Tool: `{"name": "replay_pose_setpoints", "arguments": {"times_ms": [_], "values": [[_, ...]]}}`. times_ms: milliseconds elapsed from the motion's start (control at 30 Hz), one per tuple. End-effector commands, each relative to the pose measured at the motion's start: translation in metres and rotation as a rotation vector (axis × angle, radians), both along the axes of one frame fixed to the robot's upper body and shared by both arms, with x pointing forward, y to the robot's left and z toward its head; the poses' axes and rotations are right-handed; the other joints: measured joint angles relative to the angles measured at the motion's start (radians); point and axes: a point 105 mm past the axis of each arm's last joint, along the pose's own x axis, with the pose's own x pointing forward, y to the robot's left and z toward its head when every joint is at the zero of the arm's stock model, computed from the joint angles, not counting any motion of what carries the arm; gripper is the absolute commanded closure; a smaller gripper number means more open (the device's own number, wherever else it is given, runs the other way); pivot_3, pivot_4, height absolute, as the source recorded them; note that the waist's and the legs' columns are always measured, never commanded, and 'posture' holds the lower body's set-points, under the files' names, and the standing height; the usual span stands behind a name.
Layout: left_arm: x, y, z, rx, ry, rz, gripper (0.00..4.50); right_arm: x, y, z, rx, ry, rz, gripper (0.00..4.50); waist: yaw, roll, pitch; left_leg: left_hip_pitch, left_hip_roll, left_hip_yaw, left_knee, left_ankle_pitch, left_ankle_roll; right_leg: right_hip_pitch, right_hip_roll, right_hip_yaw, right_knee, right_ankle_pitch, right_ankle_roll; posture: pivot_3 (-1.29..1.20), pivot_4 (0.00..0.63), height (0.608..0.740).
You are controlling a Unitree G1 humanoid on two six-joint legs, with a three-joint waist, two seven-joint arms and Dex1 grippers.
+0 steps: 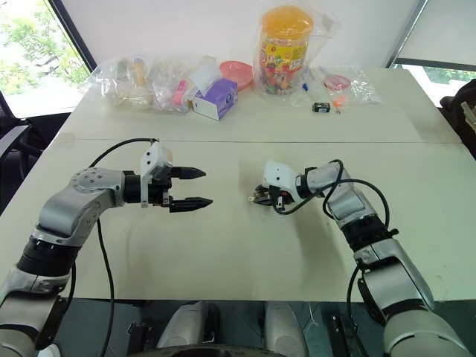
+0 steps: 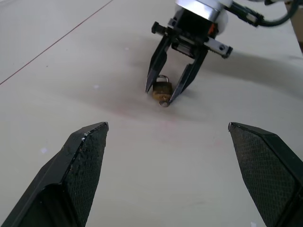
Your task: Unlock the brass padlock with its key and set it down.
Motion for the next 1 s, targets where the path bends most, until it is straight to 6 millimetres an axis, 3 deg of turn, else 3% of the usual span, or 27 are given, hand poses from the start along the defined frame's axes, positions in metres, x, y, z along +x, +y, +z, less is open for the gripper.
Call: {"name": "replay_pose_setpoints", "arguments": {"times_ms": [33,133,267,500,800,1000], "values": [[0.003,-0.007,0.015,-0.064,-0.013,-0.013,0.23,0.001,-0.003,0.013,-0.042,-0.201,-0.030,3.47,-0.001,0.000,0.000,0.000,0.000,0.000,0.000,0.000,0.000,0.000,0.000,0.000,0.000,0.000,0.000,0.00,0.150,0.740],[0.003,-0.010,0.012,-0.061,-0.012,-0.023,0.23,-0.007,-0.003,0.013,-0.037,-0.208,-0.065,3.47,-0.004,0.000,0.000,0.000,0.000,0.000,0.000,0.000,0.000,0.000,0.001,0.000,0.000,0.000,0.000,0.00,0.150,0.740],[0.005,-0.017,0.012,-0.066,-0.011,-0.048,0.23,-0.021,0.004,-0.003,0.048,-0.049,-0.141,3.47,-0.004,0.000,0.000,0.000,0.001,0.000,0.000,0.000,0.000,-0.001,0.001,0.000,0.000,0.000,0.000,0.00,0.150,0.740],[0.008,-0.019,0.012,-0.068,-0.017,-0.055,0.23,-0.018,0.007,-0.008,0.118,0.079,-0.278,0.05,-0.008,0.000,0.000,0.000,0.001,0.000,0.000,0.000,0.000,-0.001,0.003,0.000,0.000,0.000,0.000,0.00,0.150,0.740],[0.008,-0.019,0.012,-0.069,-0.020,-0.050,0.23,-0.021,-0.012,-0.015,0.041,0.170,-0.163,0.05,-0.003,0.000,0.000,0.000,0.000,0.000,0.000,0.000,0.000,-0.001,0.003,0.000,0.000,0.000,0.000,0.00,0.150,0.740],[0.008,-0.019,0.011,-0.074,-0.026,-0.041,0.23,0.001,-0.017,-0.017,-0.003,0.190,-0.130,0.05,-0.005,0.000,0.000,0.000,0.000,0.000,0.000,0.000,0.000,0.000,0.003,0.000,0.000,0.000,0.000,0.00,0.150,0.740]]}}
